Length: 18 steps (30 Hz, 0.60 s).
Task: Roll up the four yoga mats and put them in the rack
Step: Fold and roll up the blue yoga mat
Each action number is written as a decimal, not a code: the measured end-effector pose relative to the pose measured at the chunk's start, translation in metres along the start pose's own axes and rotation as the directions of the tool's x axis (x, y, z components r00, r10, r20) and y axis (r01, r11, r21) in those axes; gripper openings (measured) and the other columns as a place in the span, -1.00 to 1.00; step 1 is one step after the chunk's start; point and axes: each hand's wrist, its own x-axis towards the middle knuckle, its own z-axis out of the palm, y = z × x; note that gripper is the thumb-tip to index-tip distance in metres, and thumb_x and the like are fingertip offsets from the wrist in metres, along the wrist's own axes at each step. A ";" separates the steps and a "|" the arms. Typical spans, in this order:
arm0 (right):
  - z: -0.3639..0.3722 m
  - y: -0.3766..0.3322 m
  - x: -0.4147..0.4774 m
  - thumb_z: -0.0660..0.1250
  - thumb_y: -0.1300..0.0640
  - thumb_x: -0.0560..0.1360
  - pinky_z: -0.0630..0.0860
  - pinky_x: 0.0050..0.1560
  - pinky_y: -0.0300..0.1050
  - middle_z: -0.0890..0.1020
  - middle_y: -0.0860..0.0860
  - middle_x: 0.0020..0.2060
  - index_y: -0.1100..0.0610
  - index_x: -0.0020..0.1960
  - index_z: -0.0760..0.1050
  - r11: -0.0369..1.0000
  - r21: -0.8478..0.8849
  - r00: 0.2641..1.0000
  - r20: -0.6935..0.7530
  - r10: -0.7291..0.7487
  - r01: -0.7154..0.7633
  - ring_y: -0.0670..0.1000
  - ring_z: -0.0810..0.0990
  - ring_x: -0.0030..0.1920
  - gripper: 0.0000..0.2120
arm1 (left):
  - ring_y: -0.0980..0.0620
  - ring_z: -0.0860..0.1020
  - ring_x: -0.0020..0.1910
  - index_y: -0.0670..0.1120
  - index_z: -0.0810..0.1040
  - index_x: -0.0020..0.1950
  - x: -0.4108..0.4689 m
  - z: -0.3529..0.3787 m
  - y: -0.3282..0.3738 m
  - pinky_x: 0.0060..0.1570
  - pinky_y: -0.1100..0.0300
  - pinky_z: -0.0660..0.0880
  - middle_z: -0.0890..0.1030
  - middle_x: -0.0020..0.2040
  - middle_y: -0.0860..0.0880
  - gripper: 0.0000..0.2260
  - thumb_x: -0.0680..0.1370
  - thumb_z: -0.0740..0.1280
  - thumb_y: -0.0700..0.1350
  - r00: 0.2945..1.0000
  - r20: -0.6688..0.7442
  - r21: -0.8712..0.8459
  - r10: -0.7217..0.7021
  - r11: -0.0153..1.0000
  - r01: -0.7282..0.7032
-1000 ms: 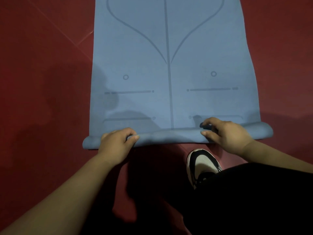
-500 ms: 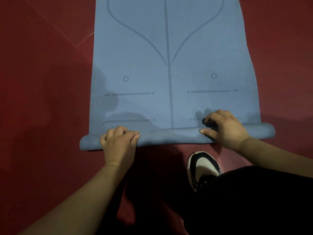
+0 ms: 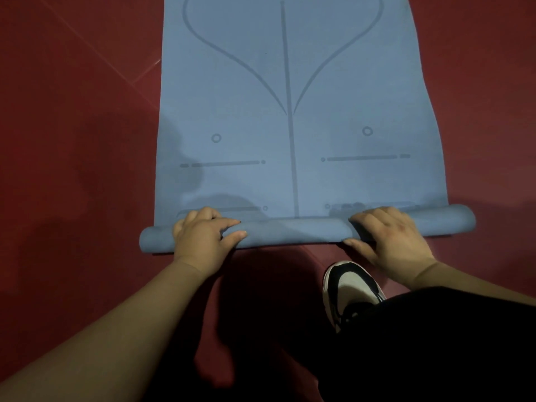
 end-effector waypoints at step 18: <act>0.004 -0.016 0.016 0.24 -0.18 0.55 0.37 0.09 0.15 0.56 0.08 0.04 0.04 0.28 0.60 0.975 -0.117 0.979 -0.102 0.178 -0.190 0.23 0.50 0.02 -0.56 | 0.03 0.46 0.11 0.29 0.64 0.21 0.008 -0.005 0.007 0.31 0.01 0.21 0.52 -0.01 0.18 -0.52 0.43 0.19 0.44 1.000 -0.017 -0.016 0.017 1.000 -0.017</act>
